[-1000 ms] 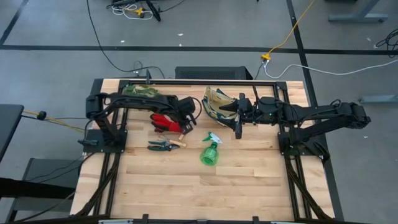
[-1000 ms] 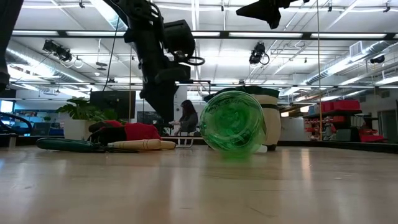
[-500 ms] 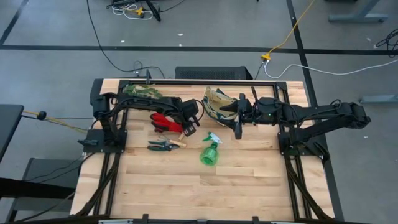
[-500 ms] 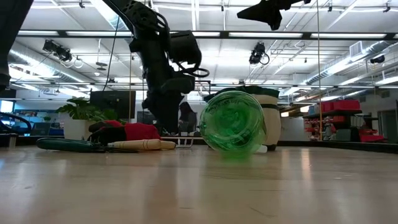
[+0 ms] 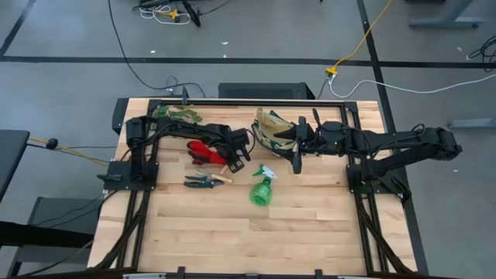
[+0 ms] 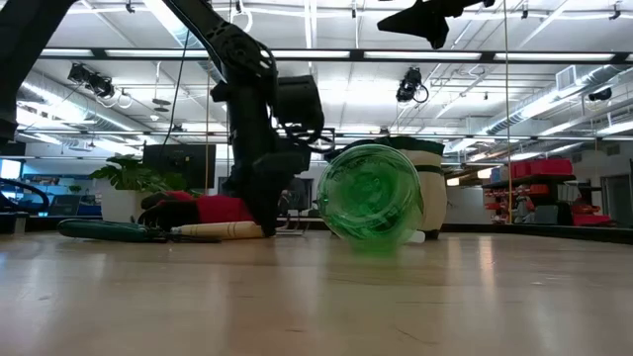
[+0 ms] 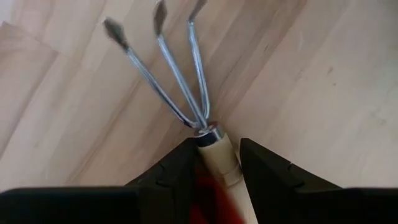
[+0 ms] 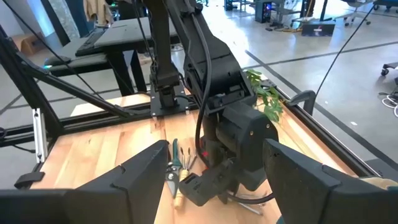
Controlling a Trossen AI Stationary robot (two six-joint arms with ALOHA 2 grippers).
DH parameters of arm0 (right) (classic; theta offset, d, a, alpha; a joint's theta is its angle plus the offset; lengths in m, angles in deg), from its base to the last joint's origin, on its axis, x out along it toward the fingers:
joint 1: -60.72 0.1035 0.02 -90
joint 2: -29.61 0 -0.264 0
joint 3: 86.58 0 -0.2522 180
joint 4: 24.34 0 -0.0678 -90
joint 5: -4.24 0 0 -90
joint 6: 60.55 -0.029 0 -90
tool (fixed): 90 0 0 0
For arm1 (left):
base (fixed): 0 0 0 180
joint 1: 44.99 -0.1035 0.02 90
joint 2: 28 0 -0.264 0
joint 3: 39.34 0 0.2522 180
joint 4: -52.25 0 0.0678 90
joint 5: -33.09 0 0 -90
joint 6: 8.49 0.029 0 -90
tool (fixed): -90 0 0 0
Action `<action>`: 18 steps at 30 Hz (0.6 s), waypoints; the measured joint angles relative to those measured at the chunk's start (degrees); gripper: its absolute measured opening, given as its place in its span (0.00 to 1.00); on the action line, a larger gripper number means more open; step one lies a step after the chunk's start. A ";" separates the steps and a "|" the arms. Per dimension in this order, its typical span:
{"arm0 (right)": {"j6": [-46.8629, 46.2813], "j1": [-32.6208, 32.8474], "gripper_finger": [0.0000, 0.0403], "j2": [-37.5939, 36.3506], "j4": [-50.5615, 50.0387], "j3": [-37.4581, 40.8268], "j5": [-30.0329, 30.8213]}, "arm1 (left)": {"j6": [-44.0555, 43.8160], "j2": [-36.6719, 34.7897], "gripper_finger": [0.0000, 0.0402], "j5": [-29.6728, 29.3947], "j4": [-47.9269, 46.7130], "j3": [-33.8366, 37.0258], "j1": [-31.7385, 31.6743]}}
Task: Pick & Place Garden tools in Gardening bag
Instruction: Put the top brown hand rake into the patterned white gardening bag
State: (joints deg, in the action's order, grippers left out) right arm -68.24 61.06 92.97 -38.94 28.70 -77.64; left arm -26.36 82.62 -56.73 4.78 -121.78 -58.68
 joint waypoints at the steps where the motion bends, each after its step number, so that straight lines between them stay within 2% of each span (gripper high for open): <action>1: 0.00 0.00 0.65 0.00 -0.10 0.00 0.00 | 0.00 0.22 0.34 0.03 0.08 -0.10 0.03; 10: 0.00 0.00 0.65 0.00 -0.22 0.00 0.00 | 0.27 0.16 0.32 0.57 0.32 -0.04 -0.02; 16: 0.01 0.02 0.65 0.00 -0.20 0.00 -0.01 | 0.35 0.18 0.19 0.66 0.43 -0.02 -0.04; 18: 0.02 0.00 0.65 0.00 -0.18 0.00 0.00 | 0.57 0.18 0.18 0.72 0.60 -0.02 -0.02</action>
State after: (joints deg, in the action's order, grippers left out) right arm -68.22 61.06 92.97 -39.12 28.70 -77.64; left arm -25.79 82.81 -56.01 5.38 -121.80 -58.70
